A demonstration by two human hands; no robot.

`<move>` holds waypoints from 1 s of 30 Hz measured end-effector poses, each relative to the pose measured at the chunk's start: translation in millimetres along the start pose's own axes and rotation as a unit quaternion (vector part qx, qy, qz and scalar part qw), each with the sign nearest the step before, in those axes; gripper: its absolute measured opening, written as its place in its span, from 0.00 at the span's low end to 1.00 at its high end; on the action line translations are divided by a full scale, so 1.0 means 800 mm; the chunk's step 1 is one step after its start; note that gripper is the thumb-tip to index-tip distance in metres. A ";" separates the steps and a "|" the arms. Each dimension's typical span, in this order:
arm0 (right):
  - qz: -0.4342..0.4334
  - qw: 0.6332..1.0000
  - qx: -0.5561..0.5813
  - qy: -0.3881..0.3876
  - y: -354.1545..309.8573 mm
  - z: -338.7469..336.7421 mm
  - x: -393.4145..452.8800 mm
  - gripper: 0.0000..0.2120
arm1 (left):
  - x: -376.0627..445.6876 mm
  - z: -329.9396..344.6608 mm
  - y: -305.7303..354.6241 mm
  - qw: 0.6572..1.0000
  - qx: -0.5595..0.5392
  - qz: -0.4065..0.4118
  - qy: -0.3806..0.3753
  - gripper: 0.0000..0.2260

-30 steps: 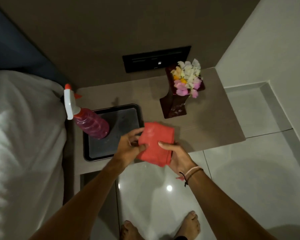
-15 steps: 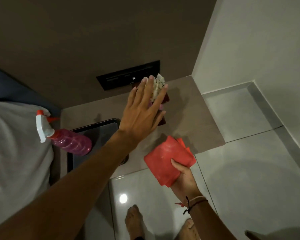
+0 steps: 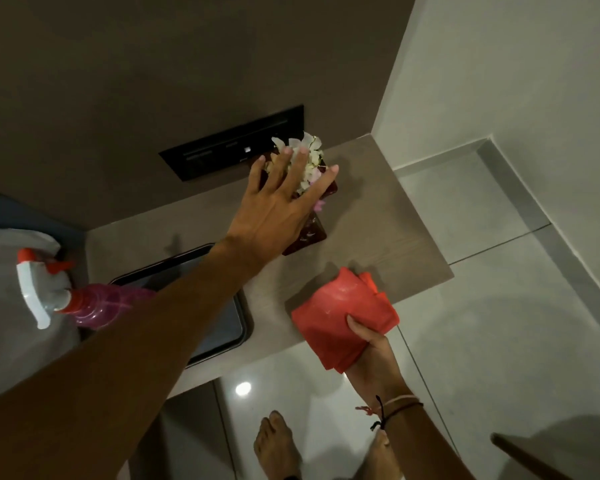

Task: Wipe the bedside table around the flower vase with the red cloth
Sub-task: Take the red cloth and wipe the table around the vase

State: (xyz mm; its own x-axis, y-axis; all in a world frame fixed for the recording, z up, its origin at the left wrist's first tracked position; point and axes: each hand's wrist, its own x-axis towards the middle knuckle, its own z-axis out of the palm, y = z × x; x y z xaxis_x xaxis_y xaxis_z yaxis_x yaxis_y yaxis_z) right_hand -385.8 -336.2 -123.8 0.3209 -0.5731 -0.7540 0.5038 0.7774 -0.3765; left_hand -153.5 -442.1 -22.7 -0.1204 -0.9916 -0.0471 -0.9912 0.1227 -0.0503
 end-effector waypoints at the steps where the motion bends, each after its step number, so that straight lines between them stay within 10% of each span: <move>1: -0.007 1.000 0.000 0.003 0.000 0.010 0.003 0.23 | 0.007 -0.002 -0.007 1.000 -0.005 0.001 -0.007 0.29; 7: -0.195 0.972 0.020 0.126 -0.012 0.087 0.032 0.27 | 0.052 -0.031 -0.057 0.997 -0.062 -0.003 -0.037 0.26; 12: -0.483 0.825 -0.208 0.207 -0.017 0.165 0.071 0.35 | 0.071 -0.036 -0.087 0.992 -0.117 0.000 -0.046 0.25; 23: -0.477 0.499 -0.701 0.181 0.007 0.185 0.165 0.41 | 0.079 -0.035 -0.090 0.985 -0.170 -0.027 -0.027 0.25; 30: -0.470 0.406 -0.769 0.151 0.015 0.133 0.152 0.27 | 0.080 -0.033 -0.092 0.987 -0.158 -0.019 -0.022 0.28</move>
State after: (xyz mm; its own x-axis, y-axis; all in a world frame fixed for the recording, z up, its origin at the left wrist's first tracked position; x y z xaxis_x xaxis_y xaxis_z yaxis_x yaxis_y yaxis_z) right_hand -255.4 -424.6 -162.7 0.3370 -0.9263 0.1684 -0.8815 -0.3733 -0.2891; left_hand -89.8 -515.8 4.3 -0.0874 -0.9917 -0.0938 -0.9637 0.0604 0.2600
